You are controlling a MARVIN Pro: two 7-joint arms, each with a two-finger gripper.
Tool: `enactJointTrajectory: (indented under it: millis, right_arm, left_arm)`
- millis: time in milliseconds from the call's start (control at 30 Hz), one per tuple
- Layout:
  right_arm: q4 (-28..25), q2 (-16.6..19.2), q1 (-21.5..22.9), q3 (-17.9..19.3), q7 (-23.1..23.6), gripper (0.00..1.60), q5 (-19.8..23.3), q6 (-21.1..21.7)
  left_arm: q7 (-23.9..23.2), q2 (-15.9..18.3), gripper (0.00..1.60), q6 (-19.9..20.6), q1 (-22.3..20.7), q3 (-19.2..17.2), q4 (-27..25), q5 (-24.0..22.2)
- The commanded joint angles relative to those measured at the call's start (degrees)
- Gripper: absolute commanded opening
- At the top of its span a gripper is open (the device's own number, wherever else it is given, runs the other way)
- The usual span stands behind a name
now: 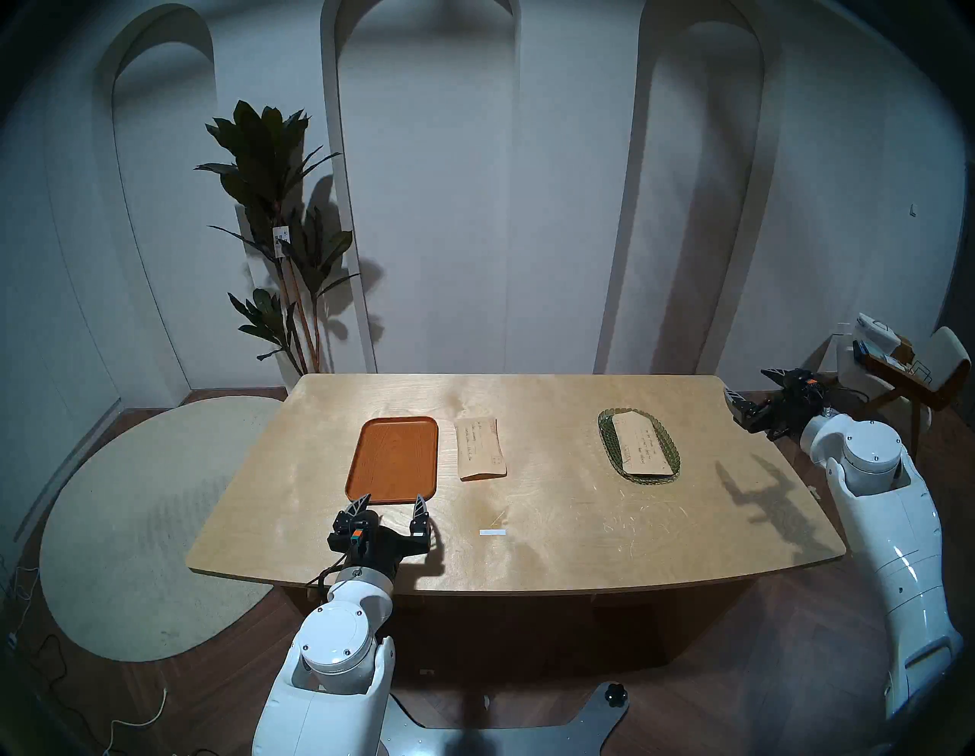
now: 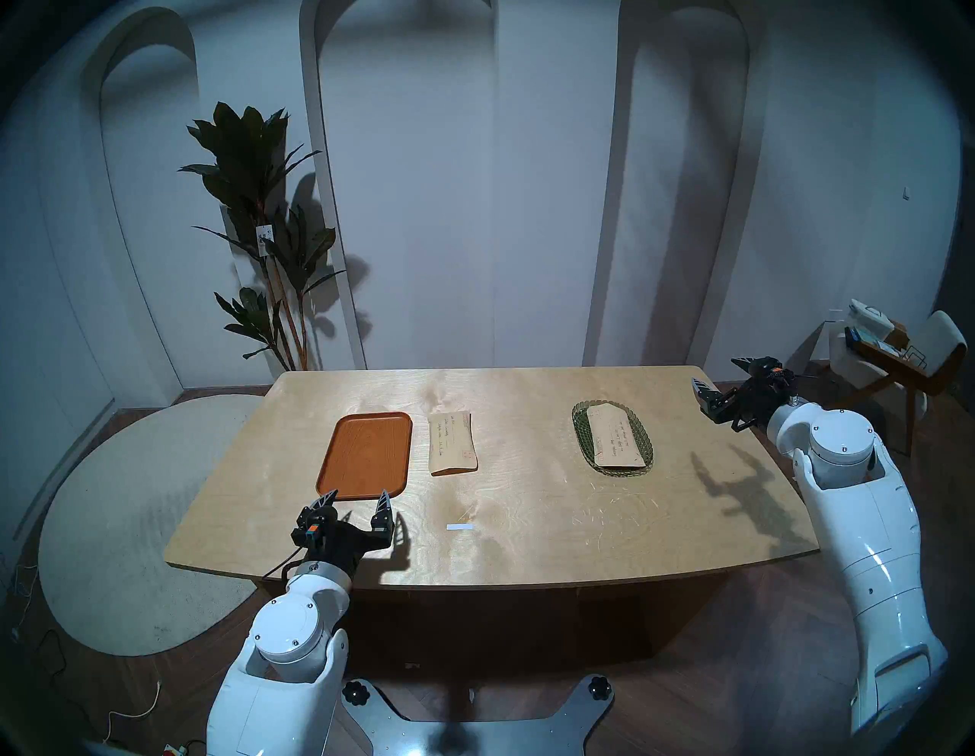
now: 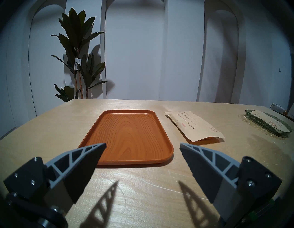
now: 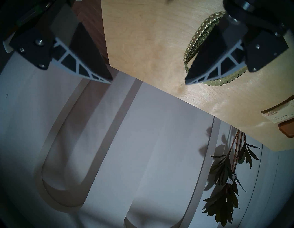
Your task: Sort the mail into the trays, one tray per recipient
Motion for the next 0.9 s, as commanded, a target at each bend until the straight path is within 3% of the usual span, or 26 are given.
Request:
enactJointTrajectory:
  millis: [0, 333, 600, 633, 700, 867]
  right_arm:
    - [-0.63, 0.41, 0.61, 0.61, -0.34, 1.60, -0.09, -0.53]
    - [-0.62, 0.46, 0.62, 0.51, -0.51, 1.60, -0.02, -0.47]
    - [-0.63, 0.50, 0.60, 0.47, -0.61, 1.60, 0.02, -0.50]
    - [-0.63, 0.50, 0.60, 0.47, -0.61, 1.60, 0.02, -0.50]
    - [-0.64, 0.52, 0.58, 0.46, -0.63, 1.60, 0.04, -0.53]
    - [-0.66, 0.54, 0.56, 0.45, -0.67, 1.60, 0.06, -0.56]
  left_arm:
    - [0.30, 4.64, 1.60, 1.28, -3.92, 2.67, -1.56, 8.78]
    - [2.43, 8.49, 1.60, 4.46, -7.07, 7.93, -4.86, 23.76]
    - [5.13, 9.90, 1.60, 10.69, -8.80, 14.36, -5.87, 37.49]
    - [5.13, 9.90, 1.60, 10.69, -8.80, 14.36, -5.87, 37.49]
    - [5.67, 10.23, 1.60, 13.90, -9.52, 17.19, -6.04, 43.05]
    - [5.59, 10.33, 1.60, 18.70, -11.15, 21.05, -5.54, 50.14]
